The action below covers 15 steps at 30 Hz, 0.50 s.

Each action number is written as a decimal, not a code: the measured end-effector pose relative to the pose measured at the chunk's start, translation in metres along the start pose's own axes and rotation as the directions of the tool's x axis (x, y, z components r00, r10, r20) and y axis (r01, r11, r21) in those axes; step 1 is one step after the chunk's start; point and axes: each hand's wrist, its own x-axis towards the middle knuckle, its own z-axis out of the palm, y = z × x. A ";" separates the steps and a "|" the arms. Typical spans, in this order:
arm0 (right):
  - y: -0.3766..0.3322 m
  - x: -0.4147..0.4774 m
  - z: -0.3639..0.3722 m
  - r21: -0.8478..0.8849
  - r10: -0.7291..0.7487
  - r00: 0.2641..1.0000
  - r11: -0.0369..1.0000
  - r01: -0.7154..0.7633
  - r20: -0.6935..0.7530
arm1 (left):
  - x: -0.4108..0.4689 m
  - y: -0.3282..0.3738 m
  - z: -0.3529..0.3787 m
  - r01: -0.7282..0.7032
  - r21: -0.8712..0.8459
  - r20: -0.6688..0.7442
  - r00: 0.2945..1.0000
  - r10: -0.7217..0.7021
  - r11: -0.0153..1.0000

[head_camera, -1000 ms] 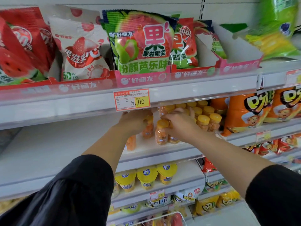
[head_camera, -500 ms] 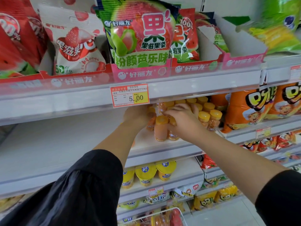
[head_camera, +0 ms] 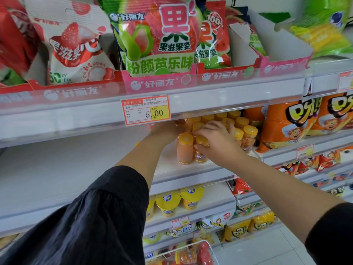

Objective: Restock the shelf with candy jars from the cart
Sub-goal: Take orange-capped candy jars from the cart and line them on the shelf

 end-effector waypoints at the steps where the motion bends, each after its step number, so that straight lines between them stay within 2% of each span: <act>1: 0.000 0.000 0.000 0.003 -0.001 1.000 1.000 0.001 -0.003 | 0.000 0.000 0.000 -0.006 0.010 -0.005 1.000 0.006 1.000; 5: -0.001 -0.001 0.000 0.015 -0.013 0.999 1.000 0.014 -0.035 | -0.012 0.004 -0.006 -0.018 0.067 -0.037 0.999 0.020 0.998; 8: -0.003 -0.008 0.003 0.079 -0.043 0.990 0.995 0.054 -0.133 | -0.037 -0.001 -0.026 0.026 0.182 -0.176 0.984 0.007 0.983; 10: -0.007 -0.016 0.006 0.129 -0.080 0.977 0.986 0.107 -0.196 | -0.061 -0.017 -0.040 -0.004 0.087 -0.296 0.955 0.030 0.996; 12: -0.015 -0.025 0.010 0.177 -0.135 0.968 0.969 0.174 -0.211 | -0.085 -0.038 -0.049 0.011 0.012 -0.376 0.927 -0.006 1.000; 15: -0.025 -0.036 0.021 0.269 -0.209 0.972 0.935 0.230 -0.106 | -0.110 -0.064 -0.050 0.120 -0.042 -0.348 0.929 -0.127 0.992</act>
